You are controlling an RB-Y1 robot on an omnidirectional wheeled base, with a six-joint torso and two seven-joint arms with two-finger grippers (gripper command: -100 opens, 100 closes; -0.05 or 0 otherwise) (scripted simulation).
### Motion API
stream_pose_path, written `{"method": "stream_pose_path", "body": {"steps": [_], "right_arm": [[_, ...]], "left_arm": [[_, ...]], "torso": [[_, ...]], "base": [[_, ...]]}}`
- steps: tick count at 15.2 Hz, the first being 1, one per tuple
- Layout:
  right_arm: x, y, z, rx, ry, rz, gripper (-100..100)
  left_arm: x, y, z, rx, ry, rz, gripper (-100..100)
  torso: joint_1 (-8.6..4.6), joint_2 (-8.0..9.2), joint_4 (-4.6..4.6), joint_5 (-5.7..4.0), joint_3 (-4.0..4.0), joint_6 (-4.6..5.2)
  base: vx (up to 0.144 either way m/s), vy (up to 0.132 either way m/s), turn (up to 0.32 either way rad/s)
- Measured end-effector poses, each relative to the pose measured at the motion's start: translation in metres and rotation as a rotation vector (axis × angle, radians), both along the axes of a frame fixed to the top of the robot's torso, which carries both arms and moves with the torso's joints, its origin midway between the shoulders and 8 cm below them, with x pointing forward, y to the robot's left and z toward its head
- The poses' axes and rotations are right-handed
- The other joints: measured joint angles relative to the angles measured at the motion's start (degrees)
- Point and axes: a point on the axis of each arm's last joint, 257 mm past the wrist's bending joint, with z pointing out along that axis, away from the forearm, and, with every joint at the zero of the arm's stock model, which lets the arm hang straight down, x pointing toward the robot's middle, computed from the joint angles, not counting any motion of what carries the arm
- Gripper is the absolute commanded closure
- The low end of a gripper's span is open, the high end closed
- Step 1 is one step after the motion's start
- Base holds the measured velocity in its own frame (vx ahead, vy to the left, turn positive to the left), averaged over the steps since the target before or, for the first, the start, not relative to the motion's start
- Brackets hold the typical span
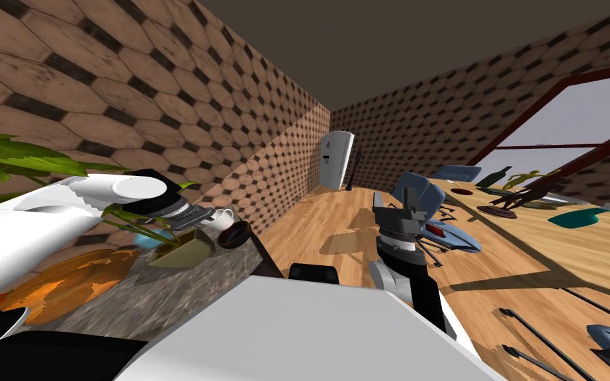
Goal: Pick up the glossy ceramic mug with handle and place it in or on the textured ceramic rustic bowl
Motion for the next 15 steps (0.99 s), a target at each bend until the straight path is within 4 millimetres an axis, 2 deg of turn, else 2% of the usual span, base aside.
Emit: {"method": "stream_pose_path", "body": {"steps": [4, 11, 15], "right_arm": [[0.000, 0.000, 0.000, 0.000, 0.000, 0.000, 0], [0.000, 0.000, 0.000, 0.000, 0.000, 0.000, 0], [0.000, 0.000, 0.000, 0.000, 0.000, 0.000, 0]], "left_arm": [[0.000, 0.000, 0.000, 0.000, 0.000, 0.000, -100], [-0.001, -0.003, 0.047, -0.001, -0.003, 0.013, -100], [-0.001, -0.003, 0.049, -0.002, -0.001, 0.014, -100]], "torso": [[-0.19, 0.10, 0.03, -0.06, 0.06, 0.00], [-0.25, 0.21, 0.07, -0.11, 0.13, 0.02], [-0.29, 0.16, 0.05, -0.10, 0.10, 0.01]], "base": [[0.000, 0.004, -0.005], [-0.013, 0.018, -0.030], [0.000, 0.000, 0.000]]}}
